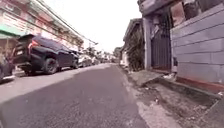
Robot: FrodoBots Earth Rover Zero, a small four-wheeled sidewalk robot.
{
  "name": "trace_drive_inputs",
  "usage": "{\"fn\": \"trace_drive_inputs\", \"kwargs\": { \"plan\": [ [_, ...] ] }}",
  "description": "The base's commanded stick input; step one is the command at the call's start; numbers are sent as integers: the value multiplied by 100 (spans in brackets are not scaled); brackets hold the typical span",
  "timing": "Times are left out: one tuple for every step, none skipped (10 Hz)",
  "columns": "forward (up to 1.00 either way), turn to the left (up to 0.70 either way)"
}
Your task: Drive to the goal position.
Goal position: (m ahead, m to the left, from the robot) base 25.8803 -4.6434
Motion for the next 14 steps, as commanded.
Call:
{"fn": "trace_drive_inputs", "kwargs": {
  "plan": [
    [70,0],
    [70,0],
    [70,0],
    [70,0],
    [70,0],
    [70,0],
    [70,0],
    [70,0],
    [70,0],
    [70,0],
    [70,0],
    [70,0],
    [70,0],
    [70,0]
  ]
}}
